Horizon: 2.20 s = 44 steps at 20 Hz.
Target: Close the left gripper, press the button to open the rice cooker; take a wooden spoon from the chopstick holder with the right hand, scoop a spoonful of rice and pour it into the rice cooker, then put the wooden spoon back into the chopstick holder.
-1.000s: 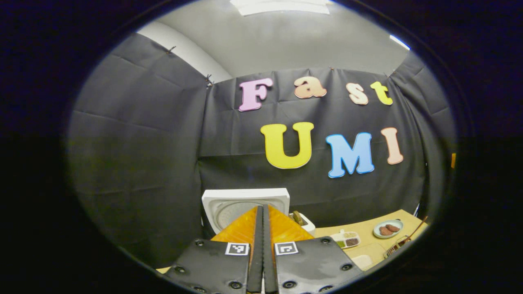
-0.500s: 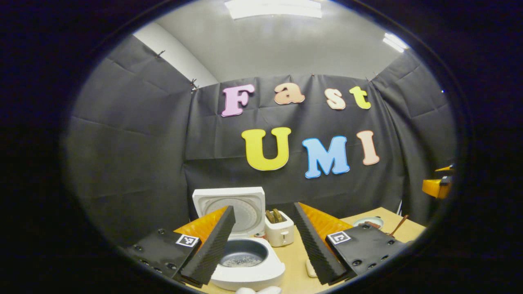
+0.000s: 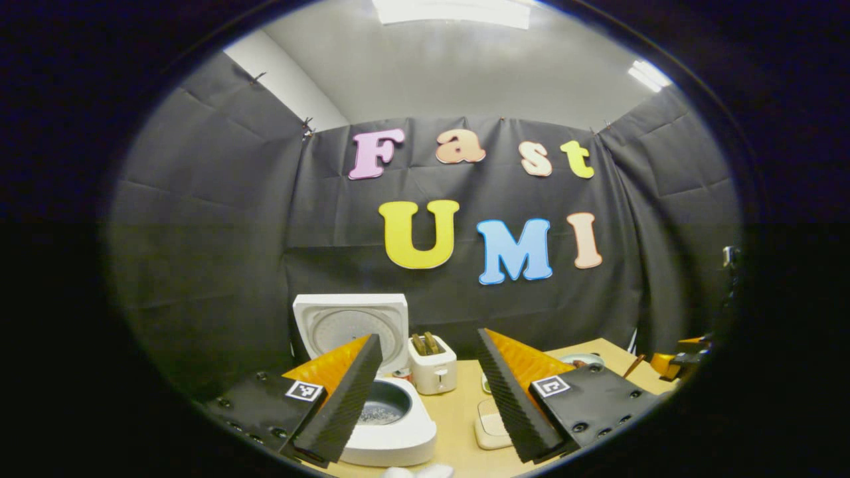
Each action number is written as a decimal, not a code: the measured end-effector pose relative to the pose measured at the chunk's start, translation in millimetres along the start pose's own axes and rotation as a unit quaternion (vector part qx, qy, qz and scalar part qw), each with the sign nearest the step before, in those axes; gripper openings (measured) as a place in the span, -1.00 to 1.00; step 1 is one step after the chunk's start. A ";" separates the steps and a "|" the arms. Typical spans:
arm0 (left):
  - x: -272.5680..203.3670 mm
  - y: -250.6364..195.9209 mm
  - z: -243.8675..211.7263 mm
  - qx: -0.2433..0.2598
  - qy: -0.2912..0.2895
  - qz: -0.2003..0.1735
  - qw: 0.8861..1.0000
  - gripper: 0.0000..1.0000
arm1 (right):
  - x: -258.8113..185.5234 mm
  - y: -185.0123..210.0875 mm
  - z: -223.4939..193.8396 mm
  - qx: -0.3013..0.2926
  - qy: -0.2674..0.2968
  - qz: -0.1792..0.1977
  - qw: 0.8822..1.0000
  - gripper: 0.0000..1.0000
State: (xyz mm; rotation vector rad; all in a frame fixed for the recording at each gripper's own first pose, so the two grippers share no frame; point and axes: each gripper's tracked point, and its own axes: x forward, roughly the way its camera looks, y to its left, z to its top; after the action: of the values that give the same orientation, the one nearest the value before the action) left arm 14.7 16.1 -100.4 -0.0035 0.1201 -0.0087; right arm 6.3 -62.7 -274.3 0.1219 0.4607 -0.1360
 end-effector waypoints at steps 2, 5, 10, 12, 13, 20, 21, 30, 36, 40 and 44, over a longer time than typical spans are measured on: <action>3.9 -5.6 -4.0 0.005 0.004 -0.006 1.000 1.00 | 21.8 -9.1 -22.0 0.010 0.011 -0.008 1.000 0.92; 12.7 -14.9 -14.7 0.004 0.019 -0.012 1.000 1.00 | 61.7 -15.9 -45.7 0.025 0.023 -0.006 0.999 0.94; 31.0 -25.6 -28.8 0.000 0.031 -0.011 0.999 0.97 | 132.2 -26.1 -68.0 0.052 0.034 -0.013 0.998 0.94; 37.5 -30.3 -34.4 -0.002 0.036 -0.010 0.999 0.99 | 157.1 -30.1 -71.0 0.059 0.032 -0.016 0.998 0.95; 39.5 -31.2 -35.8 -0.003 0.037 -0.009 0.999 1.00 | 167.9 -32.6 -71.0 0.065 0.034 -0.017 0.997 0.94; 43.4 -29.5 -48.5 -0.002 0.048 0.003 0.999 0.92 | 201.8 -26.8 -72.1 0.103 0.038 -0.002 0.994 0.93; 44.0 -29.8 -49.0 -0.001 0.050 0.004 0.999 0.97 | 204.0 -26.9 -71.7 0.101 0.035 -0.002 0.994 0.86; 41.7 -24.5 -52.7 0.001 0.051 0.001 0.999 1.00 | 193.6 3.5 -69.5 0.063 0.043 0.041 0.996 -0.70; 36.2 -8.7 -53.4 0.000 0.050 0.006 0.999 1.00 | 180.0 5.0 -49.2 0.026 0.022 0.032 0.999 -0.72; 34.3 4.2 -56.2 -0.007 0.050 0.011 0.999 1.00 | 166.8 14.8 -16.0 0.001 -0.006 0.033 0.999 -0.74; 28.4 19.7 -57.5 -0.007 0.046 0.018 0.999 1.00 | 148.4 40.6 40.0 -0.027 -0.044 0.042 0.998 -0.74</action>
State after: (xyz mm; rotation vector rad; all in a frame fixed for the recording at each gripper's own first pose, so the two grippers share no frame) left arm 36.2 35.4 -161.0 -0.0143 0.2119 0.0284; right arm 161.7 -43.9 -302.1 0.0823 0.3698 -0.0456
